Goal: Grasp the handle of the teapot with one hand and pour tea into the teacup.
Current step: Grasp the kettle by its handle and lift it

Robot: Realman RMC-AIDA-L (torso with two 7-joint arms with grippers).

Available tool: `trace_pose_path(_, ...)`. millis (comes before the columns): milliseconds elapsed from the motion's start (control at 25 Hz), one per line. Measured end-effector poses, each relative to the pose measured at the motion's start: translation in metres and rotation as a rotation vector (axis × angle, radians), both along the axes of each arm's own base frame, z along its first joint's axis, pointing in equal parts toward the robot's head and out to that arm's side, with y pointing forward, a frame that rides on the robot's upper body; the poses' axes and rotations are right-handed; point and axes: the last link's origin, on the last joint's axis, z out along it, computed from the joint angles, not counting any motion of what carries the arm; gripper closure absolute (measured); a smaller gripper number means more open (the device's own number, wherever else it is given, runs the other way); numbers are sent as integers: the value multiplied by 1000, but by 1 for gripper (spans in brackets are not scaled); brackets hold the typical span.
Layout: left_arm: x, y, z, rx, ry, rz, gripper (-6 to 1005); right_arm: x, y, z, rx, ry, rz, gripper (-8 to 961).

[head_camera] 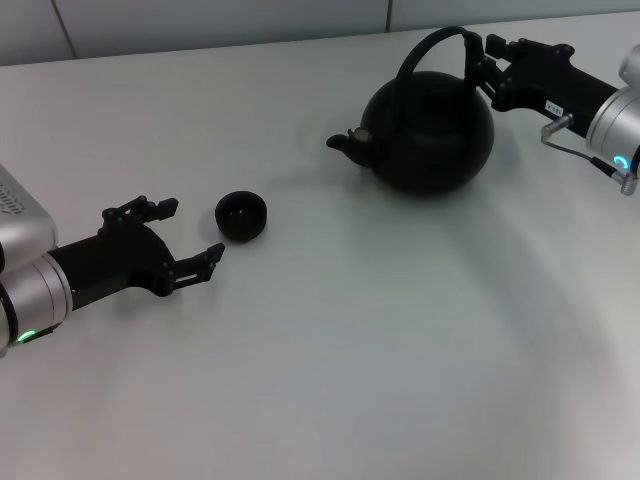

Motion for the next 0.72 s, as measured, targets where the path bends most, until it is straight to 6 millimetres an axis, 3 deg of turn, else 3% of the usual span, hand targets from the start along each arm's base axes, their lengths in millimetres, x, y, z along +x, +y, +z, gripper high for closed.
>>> trace_pose_path(520, -3, -2, 0, -4, 12, 1, 155, -2, -1, -3, 20, -34, 29, 861)
trace_pose_path(720, -4, -4, -1, -13, 29, -3, 155, -3, -4, 2, 66, -7, 53, 861)
